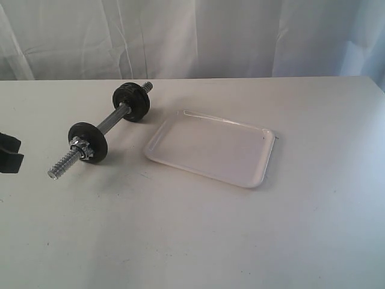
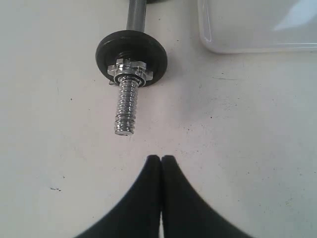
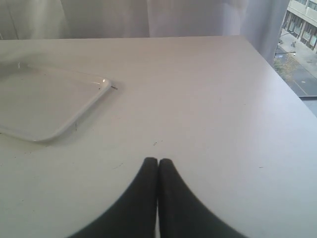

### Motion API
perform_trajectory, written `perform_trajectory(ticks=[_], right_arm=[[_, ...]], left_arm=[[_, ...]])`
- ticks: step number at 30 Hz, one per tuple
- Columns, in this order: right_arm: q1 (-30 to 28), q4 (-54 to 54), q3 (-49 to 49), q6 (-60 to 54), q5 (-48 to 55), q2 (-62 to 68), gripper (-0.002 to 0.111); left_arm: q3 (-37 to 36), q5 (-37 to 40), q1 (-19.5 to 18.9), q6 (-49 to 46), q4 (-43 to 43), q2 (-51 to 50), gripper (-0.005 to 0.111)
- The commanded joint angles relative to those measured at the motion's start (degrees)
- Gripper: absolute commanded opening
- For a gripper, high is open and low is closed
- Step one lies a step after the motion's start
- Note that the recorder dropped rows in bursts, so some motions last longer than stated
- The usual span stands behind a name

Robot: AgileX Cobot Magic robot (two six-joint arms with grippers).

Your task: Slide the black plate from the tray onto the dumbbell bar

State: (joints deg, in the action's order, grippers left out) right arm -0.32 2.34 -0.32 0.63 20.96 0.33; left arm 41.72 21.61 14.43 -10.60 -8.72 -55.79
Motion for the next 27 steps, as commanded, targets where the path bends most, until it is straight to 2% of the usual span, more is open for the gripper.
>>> perform_trajectory(ticks=[1,10,14,19,23,27], right_arm=[[-0.3,-0.6,0.3,-0.6,-0.9,-0.3,0.000],[-0.3,-0.5,0.3,-0.6,-0.9,-0.3,0.000],[-0.3,-0.5,0.3,-0.6,-0.9,-0.3,0.000],[-0.3,-0.5,0.3,-0.6,-0.9,-0.3,0.000],[-0.3,-0.5,0.3,-0.6,-0.9,-0.3,0.000],[-0.3,-0.5,0.3,-0.6,-0.9,-0.3,0.000]], left_arm=[[-0.3,0.3,0.0,0.4,-0.4,0.4,0.000],[-1.5,-0.5,0.0,-1.2,0.5,1.9,0.000],[-7.3,-1.0,0.0,0.9,-0.2,10.6,0.000],[-17.7,-2.7,-0.4,2.1,-0.2,26.2,0.000],[-25.0,-2.7,-3.3,4.9,-1.2,36.9,0.000],[-29.9,-2.7,-8.4,7.5,-1.5,44.1,0.000]])
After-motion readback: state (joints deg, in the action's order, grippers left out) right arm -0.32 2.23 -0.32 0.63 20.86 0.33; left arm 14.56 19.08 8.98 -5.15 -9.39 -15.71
